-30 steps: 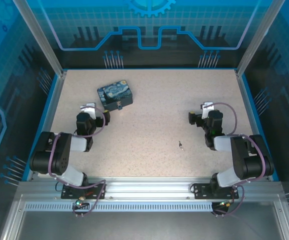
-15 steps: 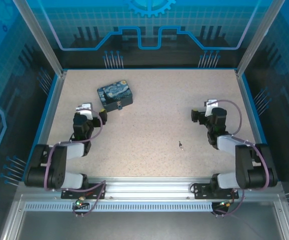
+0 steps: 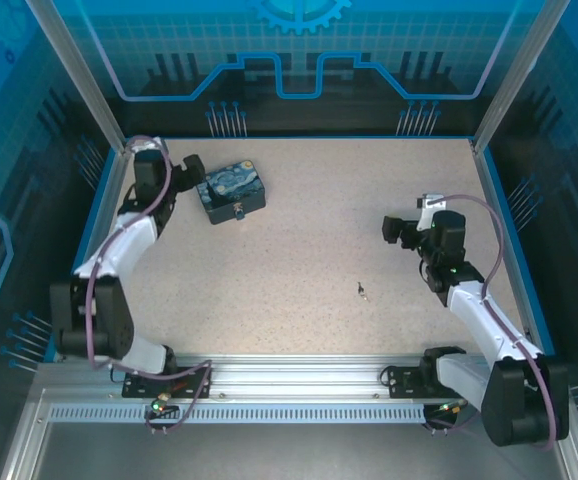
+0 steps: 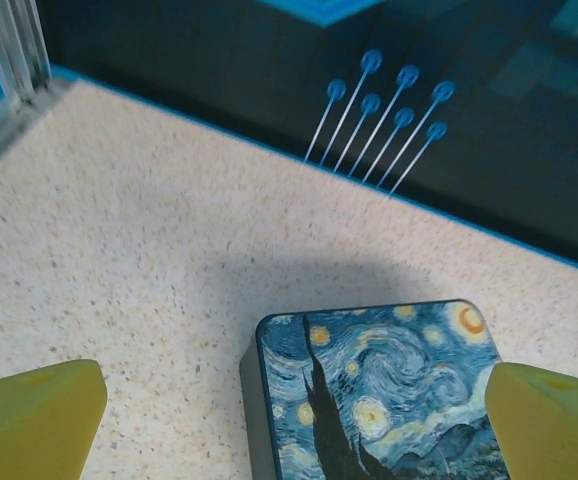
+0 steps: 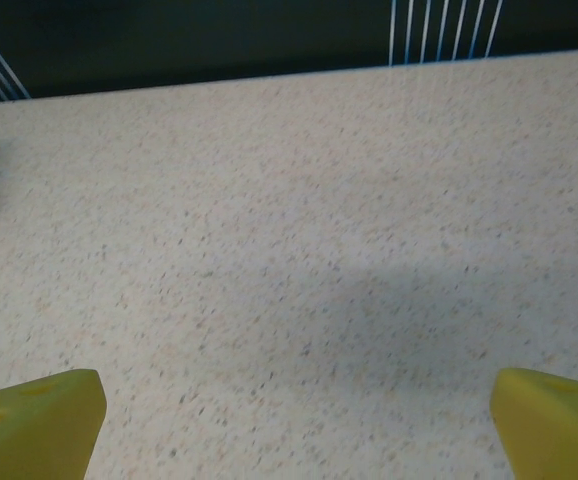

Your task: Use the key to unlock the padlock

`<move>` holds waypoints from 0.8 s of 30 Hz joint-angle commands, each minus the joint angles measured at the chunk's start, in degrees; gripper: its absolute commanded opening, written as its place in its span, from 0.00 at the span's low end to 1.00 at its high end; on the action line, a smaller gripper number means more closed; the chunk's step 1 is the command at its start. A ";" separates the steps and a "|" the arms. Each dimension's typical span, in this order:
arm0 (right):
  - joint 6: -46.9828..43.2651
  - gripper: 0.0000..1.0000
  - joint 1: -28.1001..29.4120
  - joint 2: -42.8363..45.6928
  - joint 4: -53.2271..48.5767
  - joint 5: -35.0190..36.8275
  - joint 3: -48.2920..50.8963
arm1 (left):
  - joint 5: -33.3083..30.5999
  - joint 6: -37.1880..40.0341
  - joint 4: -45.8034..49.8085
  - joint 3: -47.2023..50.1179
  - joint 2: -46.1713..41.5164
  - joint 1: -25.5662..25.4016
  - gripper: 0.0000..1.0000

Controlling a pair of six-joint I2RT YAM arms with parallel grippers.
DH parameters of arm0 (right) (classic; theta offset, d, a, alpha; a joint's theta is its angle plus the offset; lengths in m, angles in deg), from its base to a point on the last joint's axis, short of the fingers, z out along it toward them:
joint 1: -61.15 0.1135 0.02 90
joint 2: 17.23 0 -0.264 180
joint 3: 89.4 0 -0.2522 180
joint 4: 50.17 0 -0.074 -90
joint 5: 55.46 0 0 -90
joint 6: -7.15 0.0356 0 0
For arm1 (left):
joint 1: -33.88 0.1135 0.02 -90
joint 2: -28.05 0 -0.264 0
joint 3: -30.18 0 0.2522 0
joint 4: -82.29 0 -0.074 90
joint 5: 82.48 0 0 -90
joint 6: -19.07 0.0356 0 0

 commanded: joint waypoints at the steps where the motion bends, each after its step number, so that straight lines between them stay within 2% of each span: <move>1: 1.98 1.00 1.46 1.01 -5.49 -1.58 -2.20 | 3.77 -3.34 12.88 -6.05 7.26 0.46 0.99; 5: 1.62 1.00 2.38 1.47 -6.26 -0.74 -2.09 | 1.84 -5.20 15.45 -11.57 13.72 0.46 0.99; 9: 1.87 1.00 2.71 1.72 -7.47 -1.19 -2.01 | 5.55 -5.42 17.22 -16.29 19.21 0.46 0.98; 20: 3.02 1.00 3.01 3.31 -10.39 -0.89 -1.17 | 9.41 -4.07 18.22 -20.62 25.74 -1.65 0.80; 24: 2.75 1.00 3.09 3.67 -11.31 -0.40 -1.45 | 8.69 -3.32 19.43 -22.03 27.45 -3.04 0.75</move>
